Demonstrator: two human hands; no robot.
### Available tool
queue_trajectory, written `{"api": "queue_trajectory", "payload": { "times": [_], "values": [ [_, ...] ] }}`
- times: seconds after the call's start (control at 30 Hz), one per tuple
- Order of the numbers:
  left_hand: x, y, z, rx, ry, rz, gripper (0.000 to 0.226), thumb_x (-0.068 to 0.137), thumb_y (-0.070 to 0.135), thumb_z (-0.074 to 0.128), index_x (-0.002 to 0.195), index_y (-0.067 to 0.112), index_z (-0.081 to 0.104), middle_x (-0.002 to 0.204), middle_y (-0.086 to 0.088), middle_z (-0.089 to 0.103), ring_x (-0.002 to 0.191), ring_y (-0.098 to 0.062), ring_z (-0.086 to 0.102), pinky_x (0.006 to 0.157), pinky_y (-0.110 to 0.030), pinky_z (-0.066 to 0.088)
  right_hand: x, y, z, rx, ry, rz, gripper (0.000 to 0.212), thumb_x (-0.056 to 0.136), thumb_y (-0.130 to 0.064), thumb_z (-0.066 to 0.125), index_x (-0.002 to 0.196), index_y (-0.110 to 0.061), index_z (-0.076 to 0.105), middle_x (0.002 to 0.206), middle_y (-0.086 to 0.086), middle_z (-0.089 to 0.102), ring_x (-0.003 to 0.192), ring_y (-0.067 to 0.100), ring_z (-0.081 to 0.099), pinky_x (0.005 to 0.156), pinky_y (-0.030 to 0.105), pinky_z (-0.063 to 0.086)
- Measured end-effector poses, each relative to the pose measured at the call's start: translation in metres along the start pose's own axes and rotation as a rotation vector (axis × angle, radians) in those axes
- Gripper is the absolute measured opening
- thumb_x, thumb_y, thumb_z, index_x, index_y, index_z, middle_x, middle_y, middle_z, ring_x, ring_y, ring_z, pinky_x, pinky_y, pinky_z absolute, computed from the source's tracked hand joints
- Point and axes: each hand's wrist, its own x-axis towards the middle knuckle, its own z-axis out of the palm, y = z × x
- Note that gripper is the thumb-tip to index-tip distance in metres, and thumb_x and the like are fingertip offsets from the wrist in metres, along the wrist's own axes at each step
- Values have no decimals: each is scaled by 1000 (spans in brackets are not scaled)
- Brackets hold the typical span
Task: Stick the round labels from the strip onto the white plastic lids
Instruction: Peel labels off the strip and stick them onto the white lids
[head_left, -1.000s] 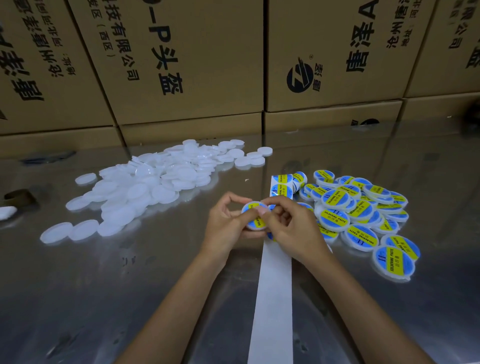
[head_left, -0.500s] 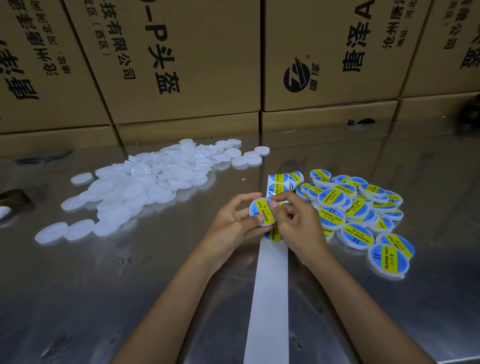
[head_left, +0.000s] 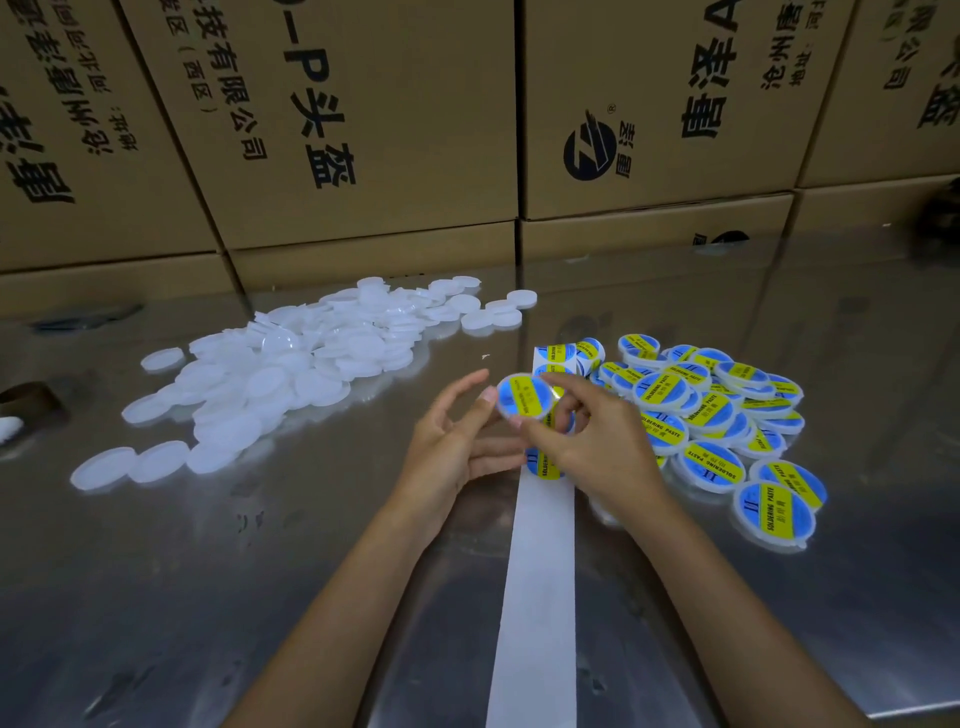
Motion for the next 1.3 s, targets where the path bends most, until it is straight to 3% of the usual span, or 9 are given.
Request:
{"api": "queue_trajectory", "payload": {
  "times": [0.1,0.2,0.33,0.47,0.63,0.83,1.03,1.17,1.3],
  "values": [
    [-1,1,2,-16,25,-48,35,98,29,61,132,24,55,114,-11,74,91,-38,74,69,-37,62,12,14,-23,-242,296,31,54,79,-47,77,124,-20,65,84,-4,59,98,20,55,81,38,46],
    [-1,2,1,-15,31,-58,31,100,26,59,130,20,56,111,-10,75,89,-38,75,65,-36,62,18,36,-49,-532,479,128,57,81,-47,74,123,-10,65,107,14,58,109,37,49,88,46,36],
    [1,2,0,-7,33,-75,26,101,23,56,127,17,57,106,-11,76,87,-38,75,61,-34,61,18,52,-60,-672,449,322,58,86,-53,64,118,-4,65,120,18,53,118,38,41,94,48,27],
    [3,-1,-1,-18,45,-80,23,102,20,55,124,15,59,104,-14,76,86,-37,75,61,-34,61,18,52,-60,-653,464,319,60,86,-53,65,122,-4,63,123,18,53,119,37,41,95,49,26],
    [11,-10,-8,72,181,26,37,99,-11,39,121,10,60,116,-21,71,106,-29,71,95,-33,56,14,32,-49,-639,506,132,40,87,-39,66,114,-10,67,122,14,55,114,36,45,89,46,31],
    [31,-10,-17,274,251,109,74,85,-27,24,110,31,62,136,4,51,129,-20,49,104,-26,43,2,4,-10,-581,232,-196,16,87,-27,63,96,-15,71,112,7,59,104,31,50,86,43,34],
    [111,-1,-38,601,286,139,54,85,-16,37,114,20,63,133,-7,61,96,-18,60,84,-34,49,18,-2,7,-638,-232,-323,21,94,-32,50,96,-21,68,105,-3,59,107,22,49,93,35,28],
    [176,1,-41,973,223,172,48,85,-8,43,126,13,58,132,-10,59,114,-24,56,88,-28,44,25,7,4,-611,-251,-267,21,95,-33,47,94,-22,65,101,-5,58,106,18,49,97,32,28],
    [235,-2,-30,1158,197,204,35,101,12,49,134,6,55,137,-16,57,128,-34,51,107,-37,40,27,7,5,-662,-264,-271,27,95,-35,41,92,-22,64,100,-5,59,102,18,49,93,36,33]
  ]
}}
